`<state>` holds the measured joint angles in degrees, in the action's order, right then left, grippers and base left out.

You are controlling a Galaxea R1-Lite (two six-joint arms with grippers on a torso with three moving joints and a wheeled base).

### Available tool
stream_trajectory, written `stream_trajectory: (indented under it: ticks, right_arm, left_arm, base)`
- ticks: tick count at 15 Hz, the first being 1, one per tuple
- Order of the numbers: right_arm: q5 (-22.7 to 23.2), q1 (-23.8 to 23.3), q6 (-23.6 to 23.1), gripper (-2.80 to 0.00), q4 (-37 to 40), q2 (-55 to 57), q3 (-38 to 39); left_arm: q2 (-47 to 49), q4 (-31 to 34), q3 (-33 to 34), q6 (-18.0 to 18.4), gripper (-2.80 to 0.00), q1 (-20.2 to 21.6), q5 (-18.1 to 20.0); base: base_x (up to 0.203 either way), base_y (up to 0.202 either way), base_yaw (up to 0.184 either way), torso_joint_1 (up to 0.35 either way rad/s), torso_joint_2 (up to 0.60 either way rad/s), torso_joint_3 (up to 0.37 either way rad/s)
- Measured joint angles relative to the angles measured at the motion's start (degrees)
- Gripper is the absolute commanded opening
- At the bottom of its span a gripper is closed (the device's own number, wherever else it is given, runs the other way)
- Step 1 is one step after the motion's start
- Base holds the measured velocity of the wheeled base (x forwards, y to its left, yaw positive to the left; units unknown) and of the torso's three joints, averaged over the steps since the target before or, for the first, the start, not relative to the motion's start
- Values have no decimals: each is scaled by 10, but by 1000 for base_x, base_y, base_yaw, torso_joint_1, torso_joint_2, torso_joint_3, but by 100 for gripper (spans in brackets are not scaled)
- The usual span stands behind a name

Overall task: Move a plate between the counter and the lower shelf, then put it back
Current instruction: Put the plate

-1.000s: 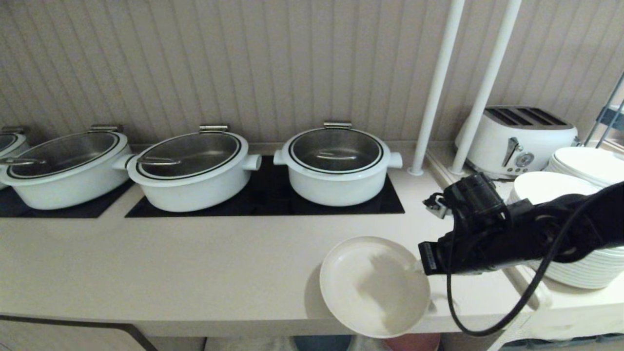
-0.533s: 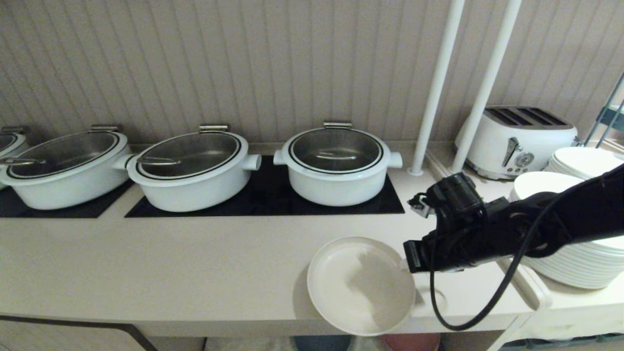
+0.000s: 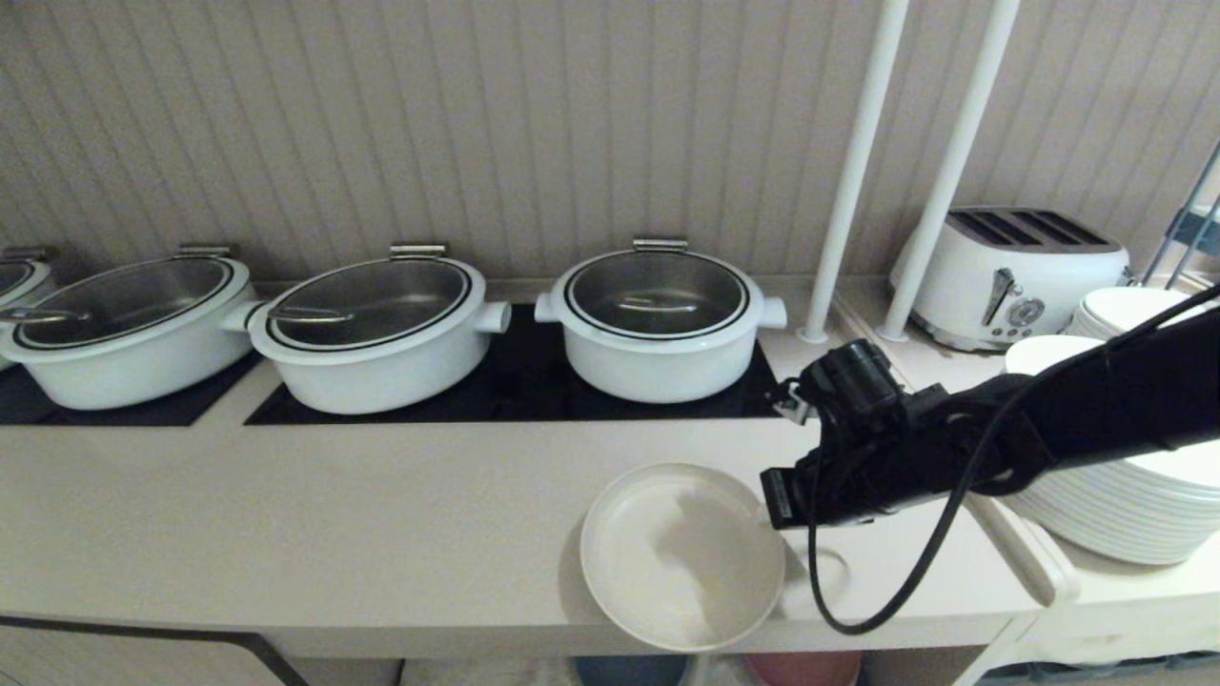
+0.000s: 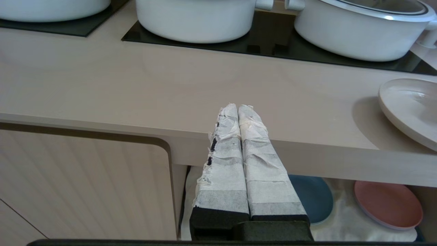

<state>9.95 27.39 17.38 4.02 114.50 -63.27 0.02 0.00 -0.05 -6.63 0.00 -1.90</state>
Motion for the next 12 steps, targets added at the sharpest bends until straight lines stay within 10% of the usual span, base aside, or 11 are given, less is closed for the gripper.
stream_trajectory:
  ticks: [12]
  right_arm:
    - [-1,0,0,-280,1,32,-26]
  left_arm:
    - [0,0,0,0,-280,0,0]
  base:
    - [0,0,0,0,0,0]
